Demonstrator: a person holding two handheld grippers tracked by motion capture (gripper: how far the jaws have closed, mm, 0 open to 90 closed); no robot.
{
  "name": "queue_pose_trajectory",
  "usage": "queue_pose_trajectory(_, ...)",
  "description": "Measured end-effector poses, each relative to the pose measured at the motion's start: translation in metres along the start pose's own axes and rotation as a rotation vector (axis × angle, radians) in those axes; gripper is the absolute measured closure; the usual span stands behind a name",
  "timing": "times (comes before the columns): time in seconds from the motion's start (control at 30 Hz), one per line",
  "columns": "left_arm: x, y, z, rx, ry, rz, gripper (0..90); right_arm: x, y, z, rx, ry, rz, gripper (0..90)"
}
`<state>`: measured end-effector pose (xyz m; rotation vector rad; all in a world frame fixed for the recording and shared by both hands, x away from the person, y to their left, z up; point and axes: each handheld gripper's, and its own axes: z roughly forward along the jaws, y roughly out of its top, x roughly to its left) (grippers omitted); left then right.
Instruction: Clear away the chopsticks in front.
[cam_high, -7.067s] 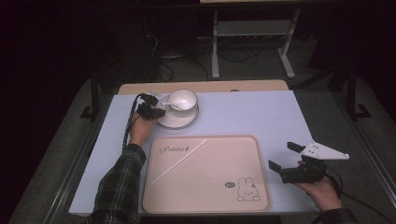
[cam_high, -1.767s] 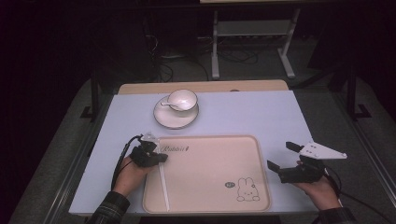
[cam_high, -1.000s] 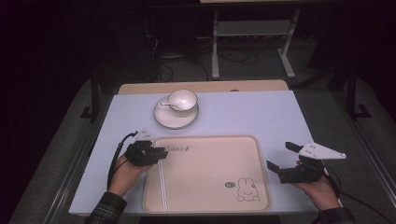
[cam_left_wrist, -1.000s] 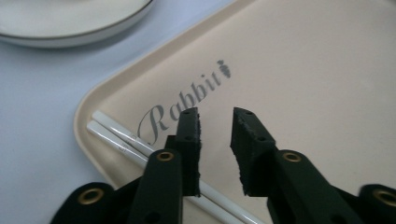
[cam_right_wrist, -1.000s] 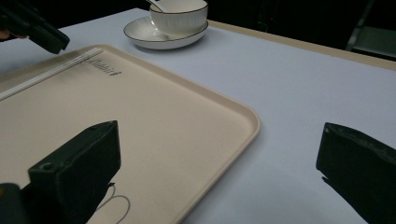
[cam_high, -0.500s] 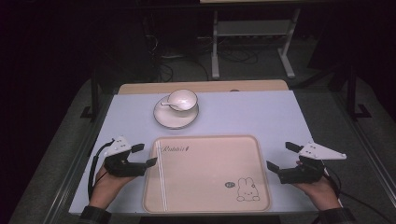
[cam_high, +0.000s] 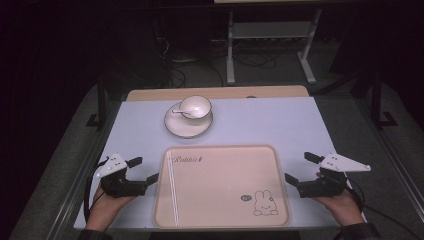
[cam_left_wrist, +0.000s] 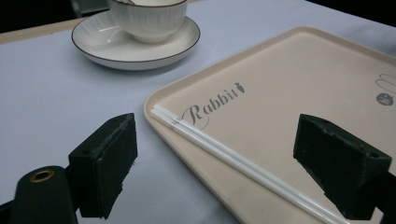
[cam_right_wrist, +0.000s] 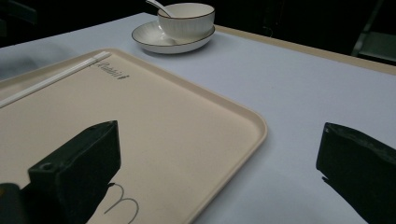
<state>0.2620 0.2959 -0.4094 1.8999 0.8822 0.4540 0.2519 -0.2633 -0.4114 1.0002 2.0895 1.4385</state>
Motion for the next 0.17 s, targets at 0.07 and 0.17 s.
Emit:
queue_pose_trajectory(0.07, -0.0005, -0.0001, 0.0009, 0.007, -0.001, 0.004, 13.1, -0.0002, 0.0000, 0.0000, -0.001, 0.000, 0.000, 0.0)
queue_pose_trajectory(0.17, -0.0007, 0.0002, 0.0015, 0.010, -0.003, 0.009, 13.2, -0.0004, -0.0001, -0.0001, 0.000, -0.001, 0.002, 0.0)
